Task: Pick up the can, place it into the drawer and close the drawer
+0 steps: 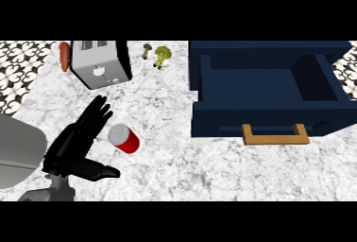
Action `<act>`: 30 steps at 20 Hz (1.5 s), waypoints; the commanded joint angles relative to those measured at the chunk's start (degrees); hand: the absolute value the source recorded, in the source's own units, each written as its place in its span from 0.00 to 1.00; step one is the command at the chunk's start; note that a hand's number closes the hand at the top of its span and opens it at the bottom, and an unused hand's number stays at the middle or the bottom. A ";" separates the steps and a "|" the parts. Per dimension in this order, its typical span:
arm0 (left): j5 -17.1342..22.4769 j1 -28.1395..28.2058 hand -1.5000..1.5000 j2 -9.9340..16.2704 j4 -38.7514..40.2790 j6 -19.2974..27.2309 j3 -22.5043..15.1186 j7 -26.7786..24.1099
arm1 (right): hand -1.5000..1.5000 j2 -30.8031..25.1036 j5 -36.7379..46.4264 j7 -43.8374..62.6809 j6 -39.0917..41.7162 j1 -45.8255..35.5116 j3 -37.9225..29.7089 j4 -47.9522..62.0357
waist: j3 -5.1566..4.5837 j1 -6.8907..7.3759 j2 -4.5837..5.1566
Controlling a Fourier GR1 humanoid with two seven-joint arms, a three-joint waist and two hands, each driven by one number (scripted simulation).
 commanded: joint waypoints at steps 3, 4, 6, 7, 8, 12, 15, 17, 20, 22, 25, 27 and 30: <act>-3.18 -0.60 0.00 0.34 12.40 -2.22 2.69 -12.39 | 0.00 4.37 4.08 0.73 -0.09 -0.57 2.04 -2.14 | -0.03 0.05 0.08; -4.24 -3.53 0.00 -0.35 12.42 0.84 2.29 -9.48 | 0.00 1.85 -1.02 -0.84 3.23 0.97 -2.93 0.75 | 0.00 -0.12 0.01; -4.66 -0.10 0.00 0.42 12.32 -0.12 2.74 -12.05 | 0.00 2.02 2.44 -1.22 2.76 -1.10 -2.24 0.37 | 0.00 0.16 0.00; -6.17 -2.82 0.00 0.47 16.17 0.03 2.64 -14.18 | 0.00 1.34 0.50 1.33 2.04 -2.36 -2.11 0.27 | -0.01 0.09 0.03; -5.46 -3.34 0.00 0.24 17.50 0.38 3.23 -13.76 | 0.00 5.37 1.96 0.74 1.21 2.81 1.35 -5.57 | -0.01 -0.11 0.00; -5.12 -4.00 0.00 3.06 24.63 -3.43 5.48 -19.37 | 0.00 4.07 1.86 0.76 2.84 -1.84 -1.76 -0.77 | -0.01 0.11 0.03; -6.54 -5.40 0.00 2.73 32.46 -4.31 5.51 -24.21 | 0.00 2.36 -0.28 0.08 5.21 -1.16 -4.61 1.00 | -0.02 -0.12 0.06; -8.28 -10.53 0.00 2.34 37.56 -2.38 5.51 -25.38 | 0.00 4.50 2.67 3.21 2.38 -3.23 -1.46 -2.37 | -0.03 -0.11 0.10; -8.88 -9.27 0.00 3.40 41.58 -4.56 5.80 -29.90 | 0.00 0.81 -2.36 5.07 2.94 -3.99 -5.53 -0.76 | -0.03 -0.09 0.10; -6.93 -9.10 0.00 3.75 41.03 -5.29 6.70 -27.43 | 0.00 3.17 -2.46 7.86 1.06 -2.72 -5.08 -5.88 | -0.03 -0.04 0.05; -7.26 -10.59 0.00 4.41 45.64 -6.85 6.93 -30.13 | 0.00 2.91 -1.95 5.48 5.51 -2.24 -6.18 -2.48 | -0.01 -0.05 0.04; -8.61 -13.14 0.00 2.16 49.95 -5.63 6.07 -32.91 | 0.00 4.07 -1.12 4.95 4.64 -2.66 -5.69 -2.14 | -0.02 -0.12 0.07; -9.41 -16.20 0.00 1.37 56.05 -4.16 6.65 -34.91 | 0.00 4.24 -4.75 7.07 6.33 -0.01 -6.75 -5.87 | -0.04 -0.44 0.10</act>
